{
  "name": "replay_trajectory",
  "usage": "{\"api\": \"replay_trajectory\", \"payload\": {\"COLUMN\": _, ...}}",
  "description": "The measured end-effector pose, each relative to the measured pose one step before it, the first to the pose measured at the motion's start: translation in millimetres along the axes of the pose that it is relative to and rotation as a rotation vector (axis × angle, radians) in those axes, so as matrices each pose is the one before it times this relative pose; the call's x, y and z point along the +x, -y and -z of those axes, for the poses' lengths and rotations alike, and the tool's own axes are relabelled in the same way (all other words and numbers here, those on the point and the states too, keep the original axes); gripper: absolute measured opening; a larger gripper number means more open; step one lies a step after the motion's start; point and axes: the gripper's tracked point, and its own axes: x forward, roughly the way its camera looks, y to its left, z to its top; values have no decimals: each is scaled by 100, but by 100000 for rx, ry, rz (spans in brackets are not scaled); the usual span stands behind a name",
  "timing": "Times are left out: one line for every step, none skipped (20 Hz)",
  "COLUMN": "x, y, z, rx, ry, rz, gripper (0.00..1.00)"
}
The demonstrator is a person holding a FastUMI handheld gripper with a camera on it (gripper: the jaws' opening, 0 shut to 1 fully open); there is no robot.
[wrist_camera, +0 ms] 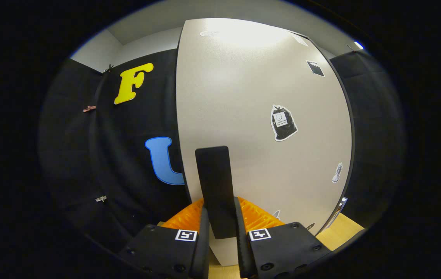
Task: Open the shoe cabinet door, grab the shoes and put them into the shoe cabinet, then close the shoe cabinet door.
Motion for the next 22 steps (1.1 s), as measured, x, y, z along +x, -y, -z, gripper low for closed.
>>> {"api": "replay_trajectory", "payload": {"x": -611, "y": -20, "z": 14, "rx": 97, "ry": -444, "rz": -832, "gripper": 33}}
{"api": "replay_trajectory", "payload": {"x": -632, "y": 13, "z": -105, "rx": -185, "ry": -422, "rz": -669, "gripper": 34}}
{"api": "replay_trajectory", "payload": {"x": -776, "y": -23, "z": -184, "rx": -290, "ry": -76, "rz": -626, "gripper": 33}}
{"api": "replay_trajectory", "payload": {"x": -695, "y": -6, "z": -132, "rx": -44, "ry": -586, "rz": -537, "gripper": 33}}
{"api": "replay_trajectory", "payload": {"x": -725, "y": 154, "z": -188, "rx": 122, "ry": -401, "rz": -627, "gripper": 33}}
{"api": "replay_trajectory", "payload": {"x": -632, "y": 149, "z": -78, "rx": -238, "ry": -472, "rz": -645, "gripper": 33}}
{"api": "replay_trajectory", "payload": {"x": -576, "y": 406, "z": 40, "rx": -215, "ry": -398, "rz": -937, "gripper": 33}}
{"api": "replay_trajectory", "payload": {"x": -514, "y": 351, "z": -7, "rx": -32, "ry": -351, "rz": -1125, "gripper": 33}}
{"api": "replay_trajectory", "payload": {"x": -525, "y": 325, "z": -68, "rx": 101, "ry": -484, "rz": -1217, "gripper": 33}}
{"api": "replay_trajectory", "payload": {"x": -514, "y": 318, "z": -93, "rx": 398, "ry": -454, "rz": -1200, "gripper": 33}}
{"api": "replay_trajectory", "payload": {"x": -488, "y": 385, "z": -51, "rx": 275, "ry": -462, "rz": -1193, "gripper": 33}}
{"api": "replay_trajectory", "payload": {"x": -548, "y": 305, "z": -65, "rx": 186, "ry": -866, "rz": -1090, "gripper": 33}}
{"api": "replay_trajectory", "payload": {"x": -542, "y": 157, "z": -40, "rx": -104, "ry": -426, "rz": -1330, "gripper": 33}}
{"api": "replay_trajectory", "payload": {"x": -585, "y": 177, "z": -9, "rx": -340, "ry": -652, "rz": -1569, "gripper": 33}}
{"api": "replay_trajectory", "payload": {"x": -768, "y": 320, "z": 43, "rx": -132, "ry": -680, "rz": -1612, "gripper": 34}}
{"api": "replay_trajectory", "payload": {"x": -699, "y": 371, "z": -4, "rx": -22, "ry": -103, "rz": -1255, "gripper": 33}}
{"api": "replay_trajectory", "payload": {"x": -642, "y": 455, "z": 13, "rx": -191, "ry": -108, "rz": -965, "gripper": 33}}
{"api": "replay_trajectory", "payload": {"x": -628, "y": 346, "z": -21, "rx": -76, "ry": 113, "rz": -867, "gripper": 33}}
{"api": "replay_trajectory", "payload": {"x": -656, "y": 368, "z": -19, "rx": -52, "ry": -148, "rz": -828, "gripper": 33}}
{"api": "replay_trajectory", "payload": {"x": -607, "y": 383, "z": -1, "rx": -221, "ry": -204, "rz": -779, "gripper": 33}}
{"api": "replay_trajectory", "payload": {"x": -743, "y": 320, "z": 31, "rx": -404, "ry": -255, "rz": -625, "gripper": 33}}
{"api": "replay_trajectory", "payload": {"x": -526, "y": 388, "z": -99, "rx": -442, "ry": -40, "rz": -444, "gripper": 33}}
